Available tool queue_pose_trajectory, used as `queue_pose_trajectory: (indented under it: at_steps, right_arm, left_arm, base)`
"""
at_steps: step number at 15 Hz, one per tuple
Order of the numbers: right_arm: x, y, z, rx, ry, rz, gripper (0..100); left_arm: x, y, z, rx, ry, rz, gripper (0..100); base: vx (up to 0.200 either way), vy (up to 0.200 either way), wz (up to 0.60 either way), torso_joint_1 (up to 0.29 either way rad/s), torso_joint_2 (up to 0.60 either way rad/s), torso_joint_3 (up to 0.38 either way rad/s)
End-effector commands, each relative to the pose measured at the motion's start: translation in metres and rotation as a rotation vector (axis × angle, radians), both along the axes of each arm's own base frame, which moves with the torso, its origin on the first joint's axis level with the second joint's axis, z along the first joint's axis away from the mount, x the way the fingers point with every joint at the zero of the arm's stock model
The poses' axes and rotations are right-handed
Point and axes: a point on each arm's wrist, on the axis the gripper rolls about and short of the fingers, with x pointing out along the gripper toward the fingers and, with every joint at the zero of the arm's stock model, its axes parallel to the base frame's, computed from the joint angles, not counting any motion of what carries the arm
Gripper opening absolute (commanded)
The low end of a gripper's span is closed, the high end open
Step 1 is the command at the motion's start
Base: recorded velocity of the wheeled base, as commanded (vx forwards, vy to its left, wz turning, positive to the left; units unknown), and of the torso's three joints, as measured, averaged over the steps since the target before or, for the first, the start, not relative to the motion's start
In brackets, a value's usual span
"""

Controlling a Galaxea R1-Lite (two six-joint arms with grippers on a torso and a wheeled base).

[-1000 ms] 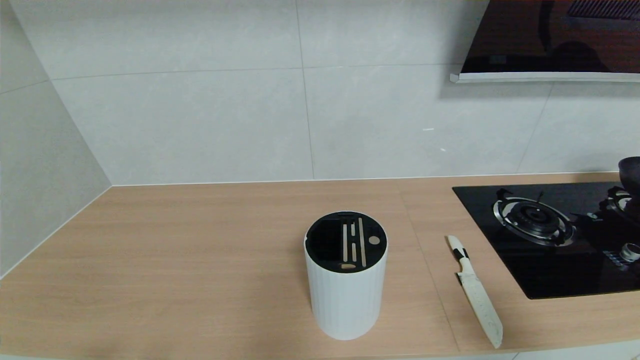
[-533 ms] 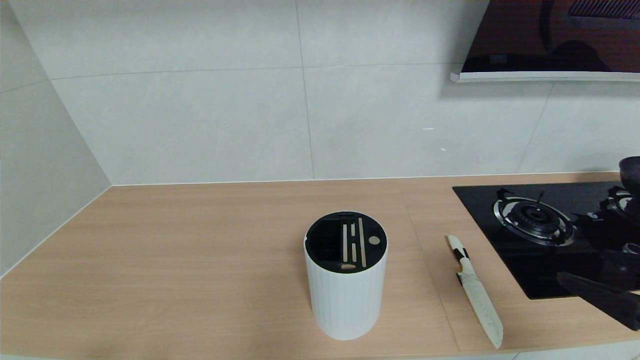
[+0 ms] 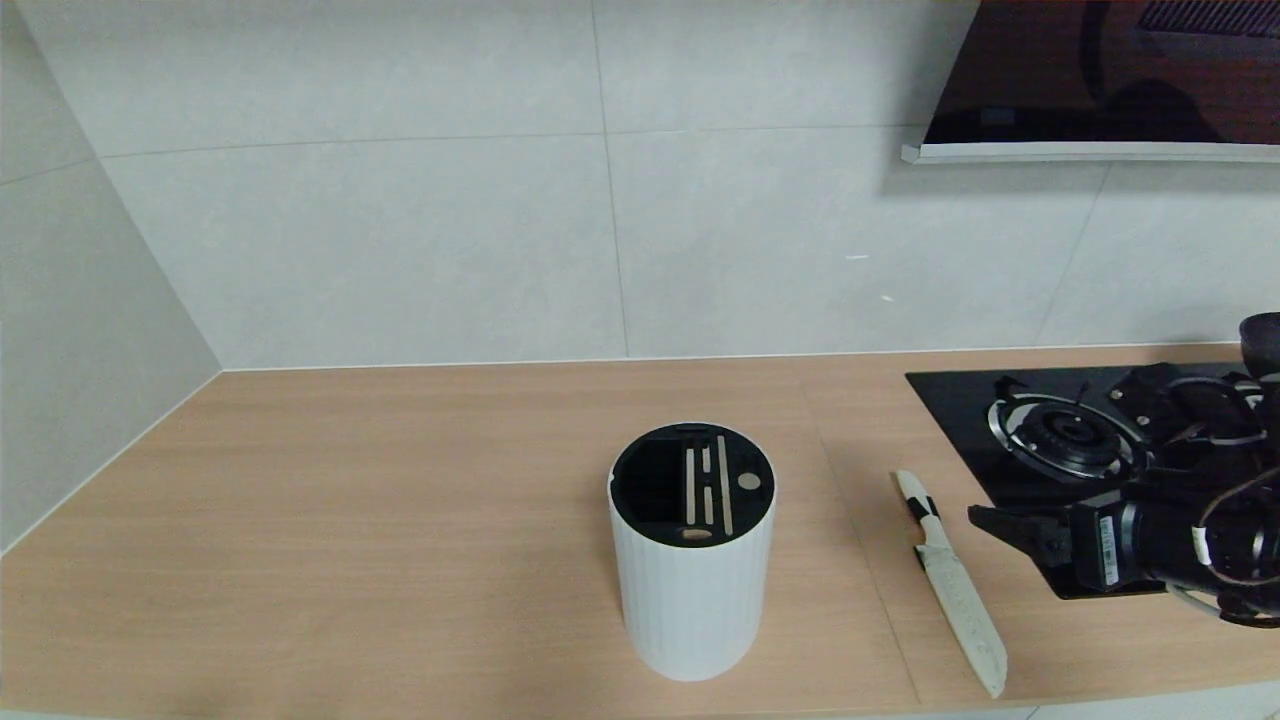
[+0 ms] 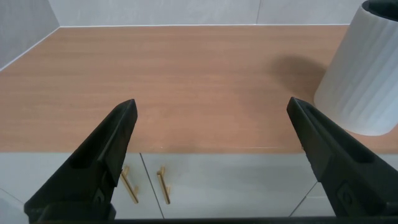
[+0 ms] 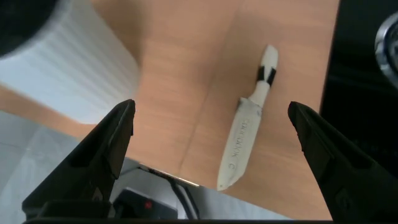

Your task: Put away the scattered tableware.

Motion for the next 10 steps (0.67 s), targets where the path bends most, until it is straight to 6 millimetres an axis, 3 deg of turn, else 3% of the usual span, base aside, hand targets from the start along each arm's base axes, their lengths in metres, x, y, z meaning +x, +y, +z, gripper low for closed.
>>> queue_pose_trajectory:
  at_steps: [1,10]
  right_arm:
    - [0.022,0.006,-0.029,-0.043,0.110,-0.019,100]
    - [0.071,0.012,-0.098,-0.144,0.155,-0.205,100]
  left_arm:
    - [0.000,0.000,0.000,0.000,0.002,0.001,100]
    - [0.000,0.000,0.000,0.000,0.002,0.002,100]
  base:
    - [0.000,0.000,0.00,0.000,0.00,0.000]
    - [0.000,0.000,0.00,0.000,0.00,0.000]
